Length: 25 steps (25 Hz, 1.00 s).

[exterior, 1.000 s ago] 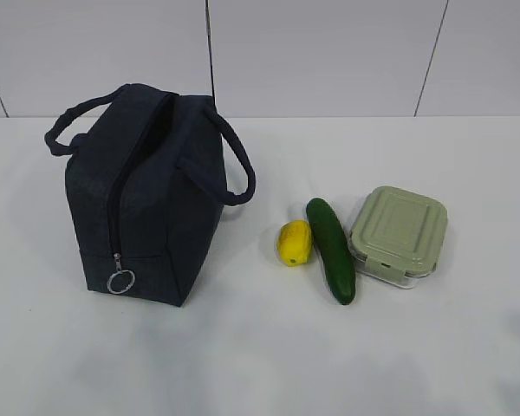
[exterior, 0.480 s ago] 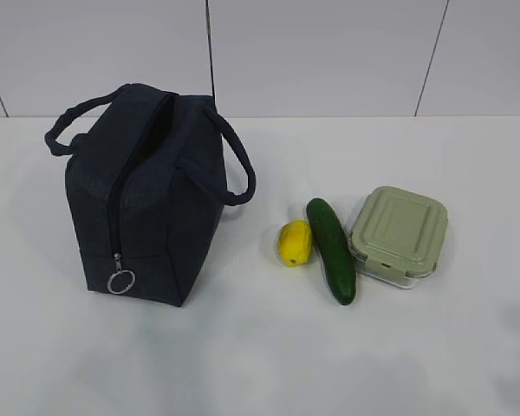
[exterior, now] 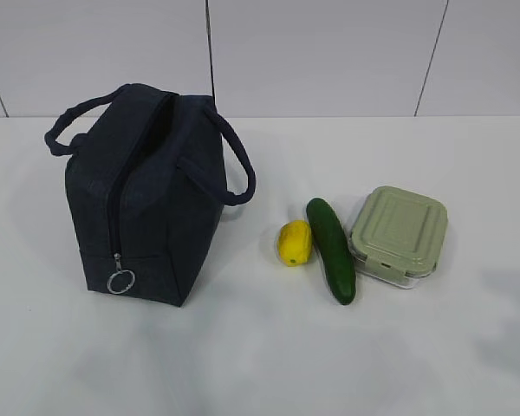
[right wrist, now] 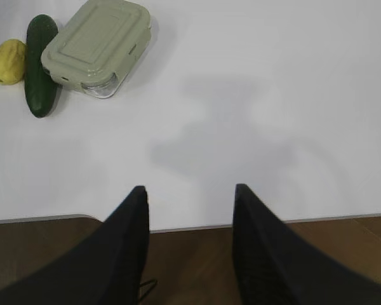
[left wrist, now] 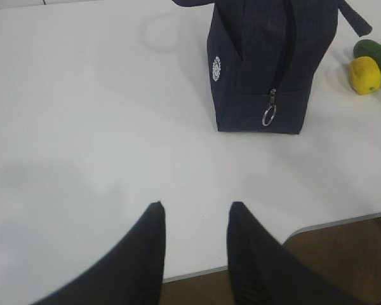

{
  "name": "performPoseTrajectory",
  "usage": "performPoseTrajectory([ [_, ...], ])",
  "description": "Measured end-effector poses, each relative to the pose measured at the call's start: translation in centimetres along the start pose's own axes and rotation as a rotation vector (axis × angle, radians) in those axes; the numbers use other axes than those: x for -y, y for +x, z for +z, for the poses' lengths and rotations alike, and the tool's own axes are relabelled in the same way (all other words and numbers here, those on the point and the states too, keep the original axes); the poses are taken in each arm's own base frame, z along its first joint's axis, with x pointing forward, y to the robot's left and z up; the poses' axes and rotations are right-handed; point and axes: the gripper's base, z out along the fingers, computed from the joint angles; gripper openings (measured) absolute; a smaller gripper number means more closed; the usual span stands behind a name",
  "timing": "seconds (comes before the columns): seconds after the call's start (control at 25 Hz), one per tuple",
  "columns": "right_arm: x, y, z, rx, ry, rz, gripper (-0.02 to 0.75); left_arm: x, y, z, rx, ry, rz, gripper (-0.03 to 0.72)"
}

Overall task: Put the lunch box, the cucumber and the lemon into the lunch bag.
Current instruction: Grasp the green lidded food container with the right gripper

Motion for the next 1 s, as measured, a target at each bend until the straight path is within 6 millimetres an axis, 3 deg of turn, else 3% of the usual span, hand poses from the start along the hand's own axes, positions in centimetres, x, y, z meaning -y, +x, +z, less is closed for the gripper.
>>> performPoseTrajectory([
  [0.32,-0.6,-2.8,2.8,-0.175,0.022,0.002,0.328,0.0,0.0,0.0,0.000,0.000,0.000,0.235],
  [1.0,-3.2,-5.3,10.0,-0.359,-0.128,0.161,0.328,0.0,0.0,0.0,0.000,0.000,0.000,0.235],
])
